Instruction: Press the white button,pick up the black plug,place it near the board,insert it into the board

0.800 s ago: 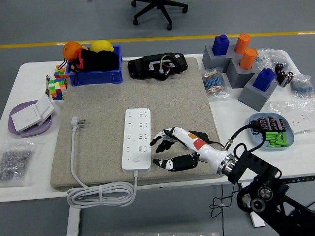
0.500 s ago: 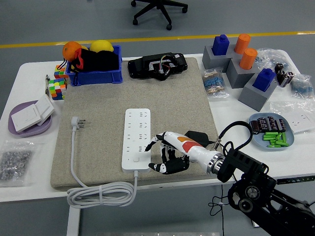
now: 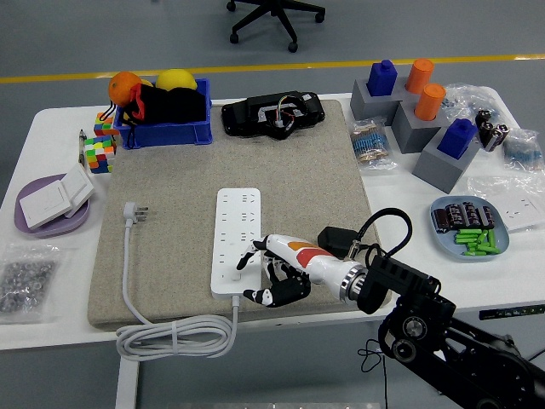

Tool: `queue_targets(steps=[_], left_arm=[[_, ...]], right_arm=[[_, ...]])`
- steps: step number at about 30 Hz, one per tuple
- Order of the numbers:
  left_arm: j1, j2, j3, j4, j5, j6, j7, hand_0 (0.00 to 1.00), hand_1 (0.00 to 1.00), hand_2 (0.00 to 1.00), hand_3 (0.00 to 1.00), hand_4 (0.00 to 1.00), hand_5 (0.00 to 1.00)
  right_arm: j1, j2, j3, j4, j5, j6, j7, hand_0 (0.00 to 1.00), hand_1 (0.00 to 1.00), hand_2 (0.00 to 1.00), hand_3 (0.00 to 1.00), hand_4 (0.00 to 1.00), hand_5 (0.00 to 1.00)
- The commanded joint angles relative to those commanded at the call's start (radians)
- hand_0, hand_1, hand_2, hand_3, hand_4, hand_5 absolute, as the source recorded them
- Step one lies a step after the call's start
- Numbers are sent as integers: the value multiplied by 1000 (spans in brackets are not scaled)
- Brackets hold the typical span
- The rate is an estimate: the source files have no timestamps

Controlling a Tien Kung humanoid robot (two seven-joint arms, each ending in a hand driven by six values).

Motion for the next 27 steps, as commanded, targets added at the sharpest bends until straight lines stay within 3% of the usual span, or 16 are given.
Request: queue_targets(steps=[6, 16, 17, 18, 22, 23, 27], left_arm=[[0, 0, 6, 0, -11, 1, -1, 793, 748, 736, 776, 573, 487], [0, 1, -3, 0, -4, 1, 2, 793, 747, 732, 776, 572, 490], [-1, 1, -2, 0, -4, 1, 2, 793, 746, 727, 775, 573, 493], [-1, 1, -3, 0, -3, 1, 2, 793, 746, 727, 775, 573, 493], [0, 0, -2, 0, -4, 1, 2, 793, 746, 727, 775, 573, 493], [0, 0, -2, 0, -4, 1, 2, 793, 746, 727, 775, 570, 493], [2, -1, -3, 0, -6, 1, 2, 793, 746, 727, 775, 570, 493]], right_arm=[[24, 10, -20, -21, -4, 11, -18, 2, 2, 157, 662, 779, 246], [24, 5, -19, 2, 22, 51, -61, 2, 2, 157, 680, 770, 251], [23, 5, -18, 6, 27, 50, -59, 2, 2, 158, 828, 788, 252], [23, 4, -17, 11, 32, 48, -55, 2, 2, 158, 828, 788, 252], [16, 2, 0, 17, 84, 25, 13, 2, 2, 158, 828, 788, 252], [12, 3, 10, 16, 114, 7, 44, 2, 2, 161, 947, 792, 259], [0, 9, 46, 18, 202, -17, 117, 2, 2, 161, 947, 792, 259]])
